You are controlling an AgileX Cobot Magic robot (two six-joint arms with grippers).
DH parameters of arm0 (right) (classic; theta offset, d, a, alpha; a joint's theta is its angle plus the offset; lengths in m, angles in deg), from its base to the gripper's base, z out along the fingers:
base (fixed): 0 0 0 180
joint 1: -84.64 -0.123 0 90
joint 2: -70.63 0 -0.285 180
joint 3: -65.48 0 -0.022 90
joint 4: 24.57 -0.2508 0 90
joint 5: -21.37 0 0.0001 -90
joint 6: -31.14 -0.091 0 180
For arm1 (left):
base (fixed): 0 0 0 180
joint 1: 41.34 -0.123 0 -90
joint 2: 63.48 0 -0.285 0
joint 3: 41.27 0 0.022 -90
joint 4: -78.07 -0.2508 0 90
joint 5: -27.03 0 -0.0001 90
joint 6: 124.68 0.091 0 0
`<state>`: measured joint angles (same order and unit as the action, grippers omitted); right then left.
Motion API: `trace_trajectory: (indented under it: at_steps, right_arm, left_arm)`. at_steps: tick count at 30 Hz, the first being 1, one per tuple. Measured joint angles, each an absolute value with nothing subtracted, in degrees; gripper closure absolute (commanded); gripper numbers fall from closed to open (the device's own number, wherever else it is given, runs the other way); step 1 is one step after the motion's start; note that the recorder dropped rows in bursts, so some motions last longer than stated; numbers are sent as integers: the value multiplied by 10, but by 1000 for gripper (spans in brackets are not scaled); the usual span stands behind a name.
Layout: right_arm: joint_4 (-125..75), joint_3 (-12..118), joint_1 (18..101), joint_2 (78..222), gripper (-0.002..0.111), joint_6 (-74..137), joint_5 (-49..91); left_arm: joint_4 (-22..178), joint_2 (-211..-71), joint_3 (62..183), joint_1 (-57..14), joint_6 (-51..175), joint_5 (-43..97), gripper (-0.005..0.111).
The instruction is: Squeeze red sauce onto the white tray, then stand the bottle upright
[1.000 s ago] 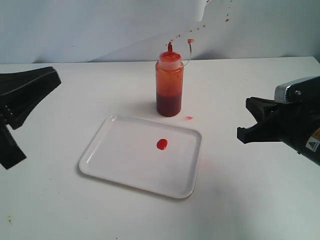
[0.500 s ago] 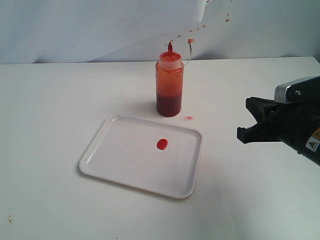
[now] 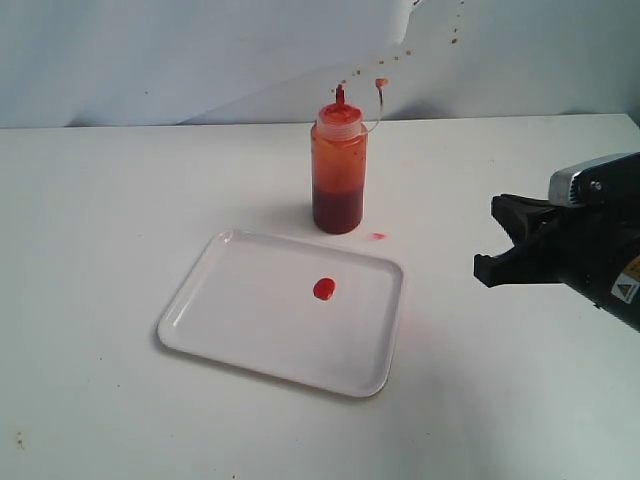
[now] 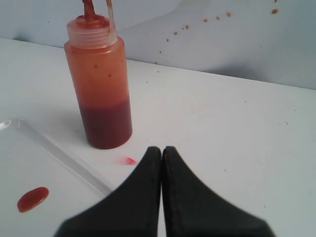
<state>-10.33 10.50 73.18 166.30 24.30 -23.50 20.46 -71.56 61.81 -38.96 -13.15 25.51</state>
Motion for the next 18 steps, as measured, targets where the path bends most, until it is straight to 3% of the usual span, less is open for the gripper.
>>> trace_trajectory:
  at_steps: [9, 14, 18]
  right_arm:
    - [-103, 105, 732, 1663, 108, 243, -235]
    - [-103, 105, 732, 1663, 108, 243, -235]
    - [-103, 105, 732, 1663, 108, 243, -235]
  left_arm:
    - [248, -716, 618, -390, -88, 251, 107]
    - [611, -716, 618, -390, 307, 215, 107]
    - [762, -716, 618, -390, 513, 198, 107]
